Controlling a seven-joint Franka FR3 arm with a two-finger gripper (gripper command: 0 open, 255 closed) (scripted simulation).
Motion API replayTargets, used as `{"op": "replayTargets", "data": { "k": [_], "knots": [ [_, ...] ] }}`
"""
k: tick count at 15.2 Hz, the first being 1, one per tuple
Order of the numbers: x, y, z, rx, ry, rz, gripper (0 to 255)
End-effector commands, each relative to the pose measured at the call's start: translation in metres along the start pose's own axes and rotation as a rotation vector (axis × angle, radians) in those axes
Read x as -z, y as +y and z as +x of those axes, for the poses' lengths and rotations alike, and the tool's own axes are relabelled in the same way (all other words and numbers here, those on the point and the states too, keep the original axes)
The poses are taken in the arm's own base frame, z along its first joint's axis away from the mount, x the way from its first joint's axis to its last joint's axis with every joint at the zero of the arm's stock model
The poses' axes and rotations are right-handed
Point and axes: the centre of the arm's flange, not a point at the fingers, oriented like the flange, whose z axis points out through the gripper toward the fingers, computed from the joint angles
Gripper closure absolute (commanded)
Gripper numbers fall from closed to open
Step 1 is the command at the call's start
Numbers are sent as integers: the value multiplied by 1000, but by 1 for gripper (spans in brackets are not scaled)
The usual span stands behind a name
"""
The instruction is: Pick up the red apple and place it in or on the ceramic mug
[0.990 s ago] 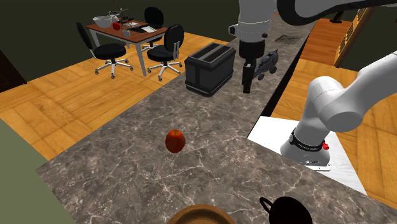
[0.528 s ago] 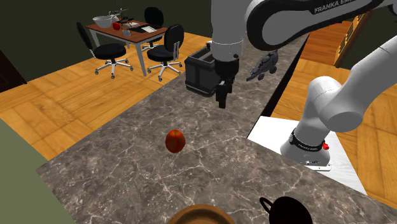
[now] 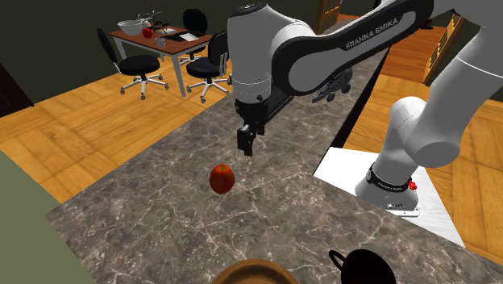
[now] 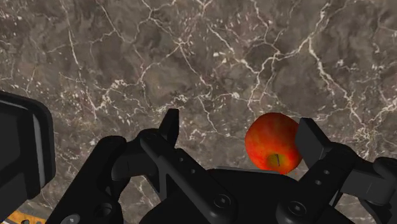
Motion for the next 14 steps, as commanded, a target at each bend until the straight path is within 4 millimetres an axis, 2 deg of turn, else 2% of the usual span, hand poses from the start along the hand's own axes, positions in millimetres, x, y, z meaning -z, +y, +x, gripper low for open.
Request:
{"op": "replayTargets", "data": {
  "k": [1,8,14],
  "knots": [
    [-13,-15,20,-9,10,-2,0],
    [-47,-69,84,-38,46,-15,0],
    [-75,-71,88,-39,48,-15,0]
  ]
}}
